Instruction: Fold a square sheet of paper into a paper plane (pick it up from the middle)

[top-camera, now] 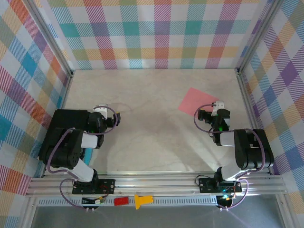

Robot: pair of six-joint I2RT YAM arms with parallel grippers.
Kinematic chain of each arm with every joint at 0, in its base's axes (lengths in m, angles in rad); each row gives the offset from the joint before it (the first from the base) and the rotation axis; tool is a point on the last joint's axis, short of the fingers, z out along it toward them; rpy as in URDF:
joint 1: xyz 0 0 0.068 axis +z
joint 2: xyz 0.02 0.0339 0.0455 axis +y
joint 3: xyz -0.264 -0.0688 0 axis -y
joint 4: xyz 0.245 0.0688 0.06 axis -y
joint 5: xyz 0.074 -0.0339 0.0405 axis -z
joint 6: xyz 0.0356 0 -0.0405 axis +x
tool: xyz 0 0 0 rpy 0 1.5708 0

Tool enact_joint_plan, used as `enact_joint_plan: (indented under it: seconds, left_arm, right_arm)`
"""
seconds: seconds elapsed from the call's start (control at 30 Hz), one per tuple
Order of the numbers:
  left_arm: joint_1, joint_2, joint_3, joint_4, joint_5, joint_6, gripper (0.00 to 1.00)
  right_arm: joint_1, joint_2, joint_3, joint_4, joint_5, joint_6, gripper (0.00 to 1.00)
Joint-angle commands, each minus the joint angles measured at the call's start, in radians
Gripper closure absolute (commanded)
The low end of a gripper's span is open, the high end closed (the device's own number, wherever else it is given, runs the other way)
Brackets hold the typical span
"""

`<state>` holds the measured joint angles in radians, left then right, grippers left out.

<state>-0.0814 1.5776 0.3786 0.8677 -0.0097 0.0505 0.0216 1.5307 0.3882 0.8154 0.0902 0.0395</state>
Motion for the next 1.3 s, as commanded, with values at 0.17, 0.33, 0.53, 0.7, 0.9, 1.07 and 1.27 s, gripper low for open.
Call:
enact_joint_plan:
  seconds: [0.17, 0.33, 0.53, 0.7, 0.9, 1.07, 1.27]
  left_arm:
    - [0.014, 0.009, 0.017, 0.033, 0.005, 0.019, 0.00]
    - [0.017, 0.009, 0.021, 0.028, 0.006, 0.014, 0.00]
    - [0.016, 0.010, 0.035, 0.003, -0.071, -0.016, 0.00]
    - [0.017, 0.012, 0.036, 0.003, -0.070, -0.014, 0.00]
    - [0.017, 0.010, 0.034, 0.004, -0.072, -0.015, 0.00]
    - [0.017, 0.009, 0.031, 0.009, -0.072, -0.014, 0.00]
    - [0.014, -0.065, -0.009, 0.032, -0.119, -0.031, 0.00]
  right_arm:
    - [0.007, 0.009, 0.014, 0.040, 0.003, -0.012, 0.01]
    - [0.008, 0.008, 0.014, 0.041, 0.003, -0.012, 0.01]
    - [0.007, 0.009, 0.014, 0.041, 0.003, -0.013, 0.01]
    - [0.008, 0.009, 0.015, 0.038, 0.004, -0.011, 0.01]
    - [0.008, 0.011, 0.015, 0.039, 0.003, -0.012, 0.01]
    - [0.008, 0.008, 0.014, 0.040, 0.003, -0.012, 0.01]
    - [0.008, -0.075, 0.032, -0.063, 0.042, 0.002, 0.01]
